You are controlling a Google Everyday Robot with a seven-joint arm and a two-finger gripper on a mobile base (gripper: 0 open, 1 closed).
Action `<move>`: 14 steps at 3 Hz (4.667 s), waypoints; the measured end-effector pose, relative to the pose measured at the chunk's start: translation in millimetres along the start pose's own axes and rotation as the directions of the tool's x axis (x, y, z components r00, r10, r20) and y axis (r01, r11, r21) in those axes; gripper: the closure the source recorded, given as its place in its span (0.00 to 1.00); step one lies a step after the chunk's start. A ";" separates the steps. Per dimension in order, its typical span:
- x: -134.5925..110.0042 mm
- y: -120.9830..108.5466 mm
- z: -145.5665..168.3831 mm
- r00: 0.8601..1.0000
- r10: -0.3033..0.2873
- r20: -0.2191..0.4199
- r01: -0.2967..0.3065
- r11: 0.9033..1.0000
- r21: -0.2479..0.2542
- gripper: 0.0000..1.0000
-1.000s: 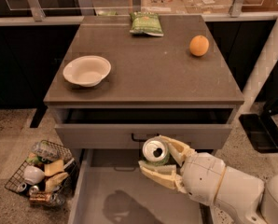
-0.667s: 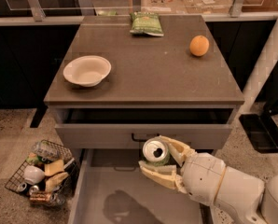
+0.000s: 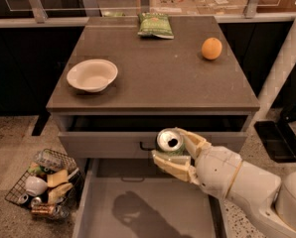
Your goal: Pick green can from middle drawer and place on counter
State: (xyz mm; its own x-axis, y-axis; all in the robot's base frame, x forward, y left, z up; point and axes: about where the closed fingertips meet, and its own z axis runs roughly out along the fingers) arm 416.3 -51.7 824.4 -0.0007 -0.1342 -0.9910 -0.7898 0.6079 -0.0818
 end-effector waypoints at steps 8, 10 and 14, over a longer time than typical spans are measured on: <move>-47.3 -275.1 23.6 0.987 0.129 -0.098 -0.126 0.991 0.033 1.00; -48.5 -272.3 28.7 0.987 0.126 -0.098 -0.124 0.992 0.025 0.61; -49.3 -268.6 34.8 0.987 0.125 -0.097 -0.124 0.992 0.013 0.00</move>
Offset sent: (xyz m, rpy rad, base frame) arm 0.0991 -0.1168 0.1053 0.0419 0.2051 -0.1332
